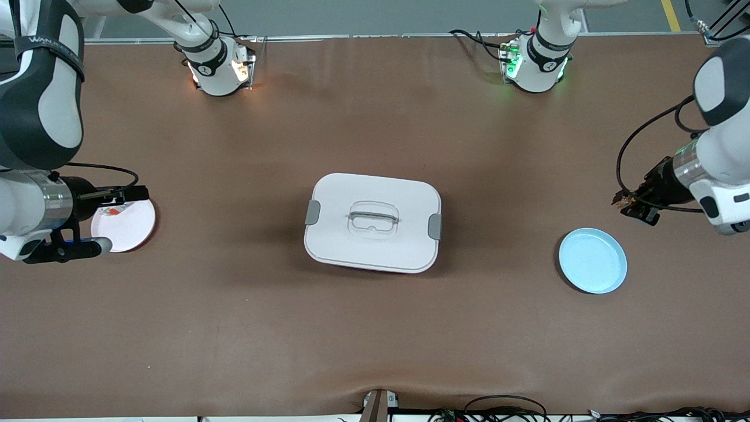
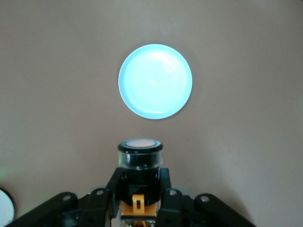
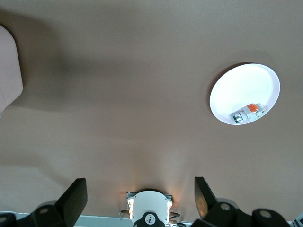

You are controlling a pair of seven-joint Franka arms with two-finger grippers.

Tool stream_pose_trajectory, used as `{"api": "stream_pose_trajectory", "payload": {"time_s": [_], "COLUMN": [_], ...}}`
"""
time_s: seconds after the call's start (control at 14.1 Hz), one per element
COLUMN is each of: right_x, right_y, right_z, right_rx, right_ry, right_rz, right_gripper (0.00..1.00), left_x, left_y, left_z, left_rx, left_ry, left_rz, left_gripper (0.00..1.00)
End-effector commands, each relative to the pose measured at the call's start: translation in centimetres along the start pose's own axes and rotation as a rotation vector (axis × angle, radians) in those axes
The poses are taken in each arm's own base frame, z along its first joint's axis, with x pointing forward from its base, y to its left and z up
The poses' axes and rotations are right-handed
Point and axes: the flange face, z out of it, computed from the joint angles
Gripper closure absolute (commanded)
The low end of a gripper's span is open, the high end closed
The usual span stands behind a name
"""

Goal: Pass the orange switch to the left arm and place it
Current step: 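Carry the switch toward the blue plate while the right gripper withdraws, then lower the switch onto the blue plate with the left gripper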

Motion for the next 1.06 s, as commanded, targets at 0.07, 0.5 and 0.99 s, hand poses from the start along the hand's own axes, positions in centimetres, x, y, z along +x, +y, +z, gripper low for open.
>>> {"api": "stream_pose_trajectory", "payload": {"time_s": [0.07,0.5,0.99], "right_x": [-0.6,-0.7,-0.7], "right_y": [-0.4,-0.5,-0.4], "right_z": [-0.3,-0.4,-0.4], "right_rx": [-0.017,-0.022,-0.022], "right_ry": [-0.004,-0.001,0.001], "right_rz": [0.001,0.005,0.010], "right_gripper": [0.00,0.00,0.00], "left_x": [2.0,5.4,6.2], "left_y": [1.3,1.4,1.0], "left_z": [3.8,12.8,20.1], "left_rx": [-0.010,-0.054,-0.009], "left_ry": [0.026,0.031,0.055], "left_rz": [-0.131,-0.201,-0.273], "left_gripper": [1.00,1.00,1.00]}}
